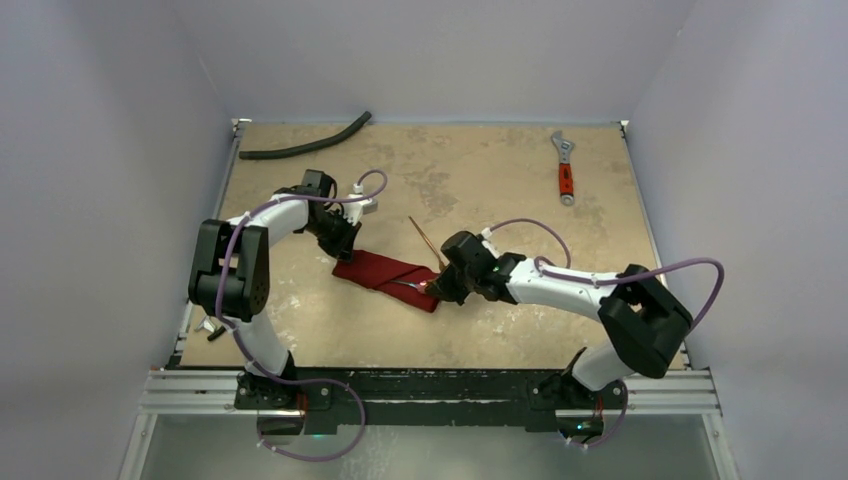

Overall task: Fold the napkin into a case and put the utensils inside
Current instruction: Insert the spoon into the folded napkin.

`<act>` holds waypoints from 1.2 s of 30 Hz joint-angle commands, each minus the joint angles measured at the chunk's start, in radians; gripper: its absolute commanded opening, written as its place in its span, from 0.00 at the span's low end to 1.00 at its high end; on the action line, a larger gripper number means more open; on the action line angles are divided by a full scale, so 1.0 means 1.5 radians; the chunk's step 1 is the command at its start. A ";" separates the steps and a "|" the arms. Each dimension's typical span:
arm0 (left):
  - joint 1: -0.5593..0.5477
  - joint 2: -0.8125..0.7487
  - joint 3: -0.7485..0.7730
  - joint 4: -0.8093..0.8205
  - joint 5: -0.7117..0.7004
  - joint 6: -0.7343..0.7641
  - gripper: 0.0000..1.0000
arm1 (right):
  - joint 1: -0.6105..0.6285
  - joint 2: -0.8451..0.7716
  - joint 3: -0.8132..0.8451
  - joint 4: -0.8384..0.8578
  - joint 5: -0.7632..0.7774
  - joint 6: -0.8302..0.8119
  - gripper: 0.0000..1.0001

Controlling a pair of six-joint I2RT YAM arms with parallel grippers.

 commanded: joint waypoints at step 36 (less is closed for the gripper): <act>0.000 0.029 0.021 -0.052 0.027 0.040 0.00 | 0.019 0.022 -0.041 0.087 0.192 0.061 0.05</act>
